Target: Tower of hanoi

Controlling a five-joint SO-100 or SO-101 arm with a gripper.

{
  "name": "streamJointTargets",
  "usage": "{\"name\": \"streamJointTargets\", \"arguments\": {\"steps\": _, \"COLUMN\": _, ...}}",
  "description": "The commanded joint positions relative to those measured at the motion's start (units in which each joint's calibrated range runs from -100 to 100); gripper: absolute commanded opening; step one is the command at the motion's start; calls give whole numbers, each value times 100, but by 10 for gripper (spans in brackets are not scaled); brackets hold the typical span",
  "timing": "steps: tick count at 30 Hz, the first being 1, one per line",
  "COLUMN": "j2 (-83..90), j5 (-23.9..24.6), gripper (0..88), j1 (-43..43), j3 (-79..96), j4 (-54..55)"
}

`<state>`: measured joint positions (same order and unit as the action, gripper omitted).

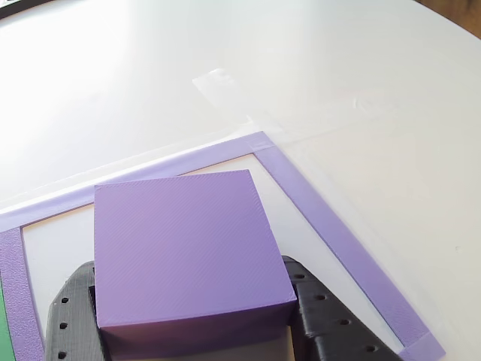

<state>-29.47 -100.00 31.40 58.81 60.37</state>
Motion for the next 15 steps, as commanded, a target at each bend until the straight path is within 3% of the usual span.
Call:
{"name": "streamJointTargets", "arguments": {"steps": 1, "j2": 503, "j5": 0, "gripper": 153, "j1": -163, "j3": -98, "j4": -229}}
{"name": "streamJointTargets", "arguments": {"steps": 7, "j2": 1761, "j5": 0, "gripper": 152, "j1": -300, "j3": 11, "j4": -1460}}
{"name": "streamJointTargets", "arguments": {"steps": 15, "j2": 3732, "j5": 0, "gripper": 151, "j1": -346, "j3": -616, "j4": -4301}}
